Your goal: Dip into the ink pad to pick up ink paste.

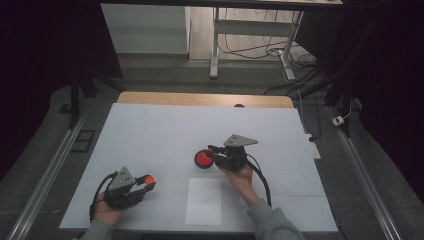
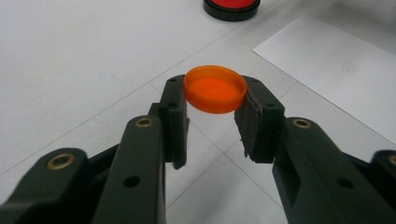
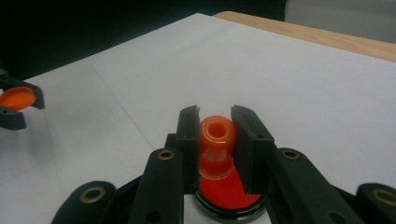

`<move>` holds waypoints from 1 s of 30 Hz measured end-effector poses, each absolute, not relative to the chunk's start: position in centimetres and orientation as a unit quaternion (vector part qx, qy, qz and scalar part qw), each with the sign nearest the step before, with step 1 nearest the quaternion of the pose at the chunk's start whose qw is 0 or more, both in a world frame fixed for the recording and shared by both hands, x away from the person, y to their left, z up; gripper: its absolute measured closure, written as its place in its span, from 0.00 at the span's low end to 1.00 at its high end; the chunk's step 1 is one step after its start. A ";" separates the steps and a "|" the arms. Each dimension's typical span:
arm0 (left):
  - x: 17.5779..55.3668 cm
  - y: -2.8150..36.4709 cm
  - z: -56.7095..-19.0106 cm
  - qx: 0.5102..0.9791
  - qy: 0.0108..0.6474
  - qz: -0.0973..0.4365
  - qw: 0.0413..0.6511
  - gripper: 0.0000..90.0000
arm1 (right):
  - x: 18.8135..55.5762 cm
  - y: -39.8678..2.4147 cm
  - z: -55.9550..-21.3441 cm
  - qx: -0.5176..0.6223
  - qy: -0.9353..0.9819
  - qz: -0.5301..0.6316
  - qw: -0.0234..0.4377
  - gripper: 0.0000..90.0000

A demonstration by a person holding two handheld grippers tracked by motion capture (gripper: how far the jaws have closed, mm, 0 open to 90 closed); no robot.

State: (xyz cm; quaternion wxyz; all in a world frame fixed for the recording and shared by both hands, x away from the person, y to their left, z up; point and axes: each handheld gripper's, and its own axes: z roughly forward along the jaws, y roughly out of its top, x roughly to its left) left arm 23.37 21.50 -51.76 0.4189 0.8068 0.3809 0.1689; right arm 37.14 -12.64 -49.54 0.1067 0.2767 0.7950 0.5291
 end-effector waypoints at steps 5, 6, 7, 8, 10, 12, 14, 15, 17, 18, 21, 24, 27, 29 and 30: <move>23.4 21.5 -51.8 0.807 0.381 0.169 0.418 0.72 | 36.4 -13.2 -49.5 0.272 0.798 0.528 0.104 0.80; 23.4 21.5 -51.8 0.807 0.381 0.169 0.419 0.72 | 36.3 -13.3 -49.5 0.272 0.797 0.529 0.105 0.80; 23.4 21.5 -51.8 0.807 0.381 0.169 0.419 0.72 | 36.2 -13.5 -49.4 0.272 0.797 0.529 0.104 0.80; 23.4 21.5 -51.8 0.806 0.381 0.169 0.419 0.72 | 36.2 -13.6 -49.4 0.271 0.798 0.528 0.104 0.80; 23.4 21.5 -51.7 0.806 0.382 0.169 0.419 0.72 | 36.0 -13.8 -49.4 0.272 0.797 0.530 0.105 0.80; 23.3 21.5 -51.7 0.807 0.381 0.170 0.419 0.72 | 35.9 -14.0 -49.3 0.272 0.795 0.531 0.105 0.80; 23.3 21.5 -51.7 0.806 0.381 0.170 0.419 0.72 | 35.8 -14.2 -49.3 0.272 0.794 0.534 0.103 0.80; 23.4 21.6 -51.7 0.806 0.382 0.170 0.419 0.72 | 35.7 -14.3 -49.2 0.271 0.795 0.533 0.103 0.80; 23.4 21.6 -51.7 0.805 0.382 0.170 0.420 0.72 | 35.6 -14.5 -49.2 0.272 0.794 0.534 0.103 0.80; 23.3 21.6 -51.7 0.805 0.382 0.171 0.420 0.72 | 35.5 -14.6 -49.2 0.272 0.794 0.535 0.102 0.80; 23.3 21.6 -51.7 0.806 0.382 0.170 0.420 0.72 | 35.3 -15.0 -49.1 0.272 0.792 0.536 0.101 0.80; 23.4 21.7 -51.7 0.806 0.380 0.171 0.420 0.72 | 34.9 -15.5 -49.0 0.272 0.791 0.539 0.100 0.80; 23.4 21.6 -51.7 0.807 0.379 0.171 0.420 0.72 | 34.4 -15.9 -48.9 0.272 0.790 0.540 0.098 0.80; 23.4 21.5 -51.7 0.808 0.378 0.170 0.419 0.72 | 34.1 -16.1 -48.9 0.271 0.790 0.541 0.097 0.80; 23.4 21.5 -51.7 0.808 0.377 0.170 0.419 0.72 | 34.0 -16.2 -48.9 0.270 0.790 0.541 0.096 0.80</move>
